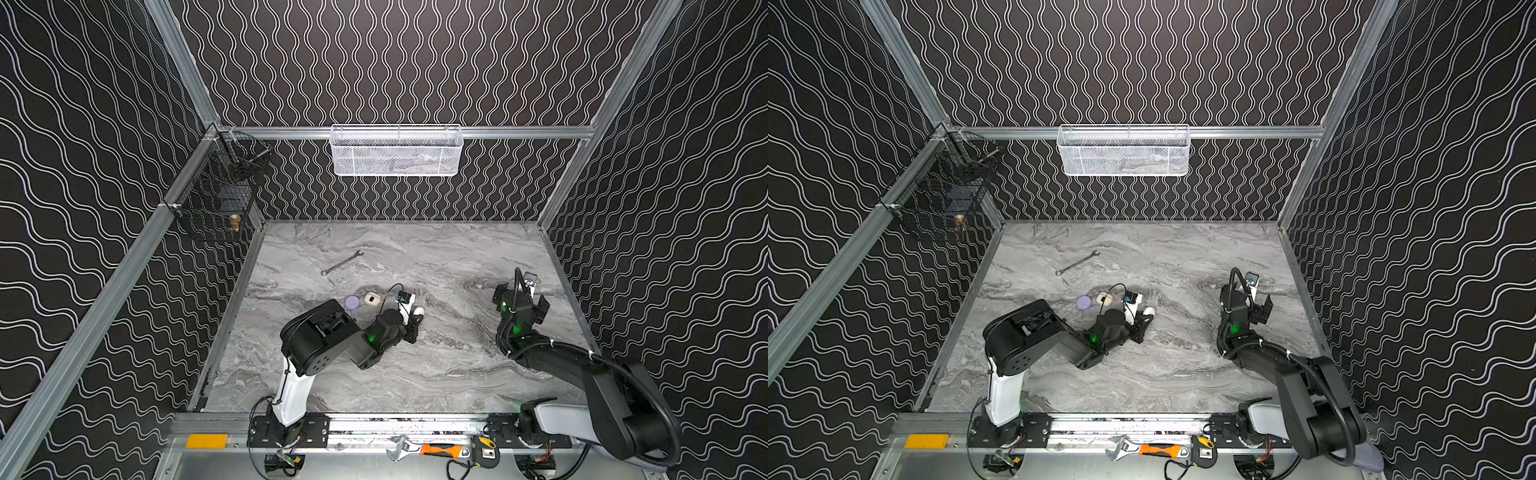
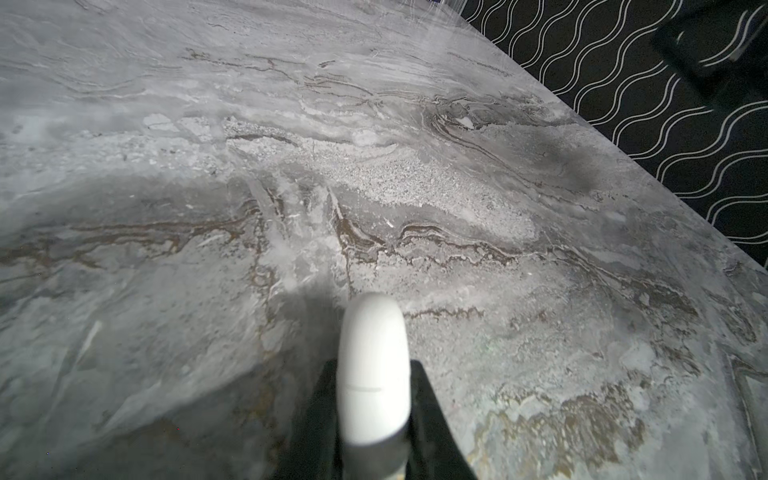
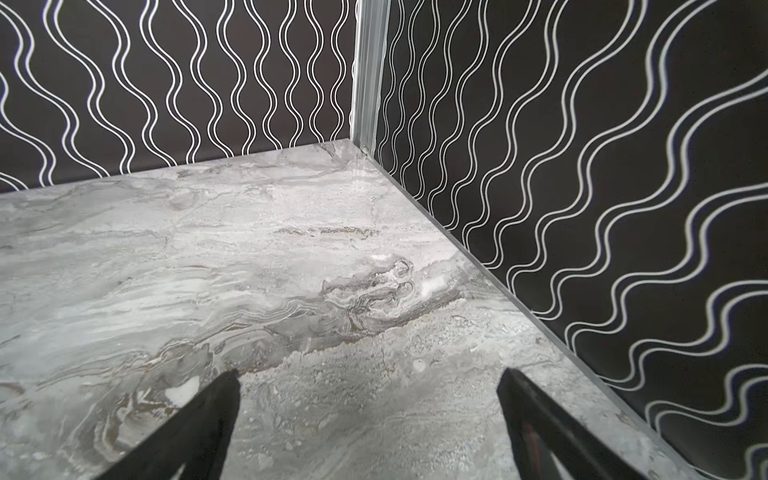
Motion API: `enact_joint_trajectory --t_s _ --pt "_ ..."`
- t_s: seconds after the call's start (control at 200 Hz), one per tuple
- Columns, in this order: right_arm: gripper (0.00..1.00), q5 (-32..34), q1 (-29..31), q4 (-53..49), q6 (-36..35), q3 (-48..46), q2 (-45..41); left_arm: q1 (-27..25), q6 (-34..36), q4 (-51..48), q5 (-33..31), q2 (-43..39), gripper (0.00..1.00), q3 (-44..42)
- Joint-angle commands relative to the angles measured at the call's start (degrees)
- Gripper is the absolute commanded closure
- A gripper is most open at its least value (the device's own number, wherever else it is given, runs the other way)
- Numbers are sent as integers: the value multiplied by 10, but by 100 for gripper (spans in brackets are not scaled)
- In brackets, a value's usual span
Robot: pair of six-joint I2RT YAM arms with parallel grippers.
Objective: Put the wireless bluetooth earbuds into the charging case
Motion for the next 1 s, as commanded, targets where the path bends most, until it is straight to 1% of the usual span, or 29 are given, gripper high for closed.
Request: enact_joint_trajectory --t_s 0.0,0.055,0.105,0.12,0.135,0.145,0.15,0.155,0.17,0.19,0.21,0.26,0.36,0.42,0.46,0.546,0.601,0.631,0.681,0.701,0.746,0.786,0.806,0.881,0.941,0.966,0.996 --pt "1 -40 -22 151 -25 -12 44 2 -3 -63 -10 6 63 -6" --pt "1 -48 -28 193 -54 -14 61 2 1 -79 -17 -2 47 -5" --pt "1 -83 -35 204 -46 -22 70 4 7 -97 -24 -15 38 -3" --pt "1 -90 -39 216 -48 -26 77 4 7 -102 -26 -20 33 -4" --pt "1 -98 -42 235 -50 -28 85 3 8 -106 -29 -25 26 -5" --pt "1 -105 -44 247 -55 -32 91 4 9 -109 -30 -27 17 -6" --pt "1 -107 -45 260 -61 -33 93 5 9 -111 -31 -29 10 -6" --pt "1 -109 -46 269 -64 -35 96 5 9 -112 -32 -31 6 -7" --pt "1 -113 -49 287 -71 -38 101 5 9 -116 -34 -37 2 -8" --pt "1 -114 -49 284 -71 -38 100 6 9 -122 -36 -44 2 -9" --pt "1 -119 -50 260 -64 -34 94 7 10 -128 -39 -51 2 -12" --pt "1 -154 -61 212 -42 -30 75 10 11 -142 -47 -74 1 -16" --pt "1 -204 -91 234 -35 -32 86 14 19 -176 -69 -135 1 -31" --pt "0 -231 -106 194 -18 -20 81 14 32 -199 -88 -185 1 -40" --pt "1 -248 -114 187 -16 -18 81 16 46 -225 -105 -220 1 -40" --pt "0 -282 -116 228 -20 -47 87 25 70 -315 -158 -301 1 -32" --pt "1 -289 -119 341 -45 -70 121 34 87 -358 -200 -352 1 -33" --pt "0 -289 -117 346 -47 -72 120 43 102 -372 -219 -378 1 -37" --pt "0 -284 -117 245 -26 -51 95 65 130 -388 -253 -418 1 -48" --pt "0 -286 -118 221 -20 -42 90 80 144 -391 -263 -434 2 -53" --pt "0 -280 -119 256 -27 -52 99 107 174 -382 -292 -460 1 -76" --pt "0 -279 -119 317 -39 -62 116 141 199 -374 -324 -478 1 -97" --pt "0 -278 -118 328 -42 -65 119 156 212 -368 -340 -486 1 -110" --pt "0 -277 -117 261 -27 -50 103 215 255 -309 -384 -504 1 -159" --pt "0 -279 -118 264 -25 -52 102 256 250 -293 -382 -519 1 -186" --pt "0 -278 -118 280 -29 -54 108 273 241 -278 -366 -520 1 -198" --pt "0 -279 -118 304 -35 -59 115 298 242 -247 -331 -516 1 -215"
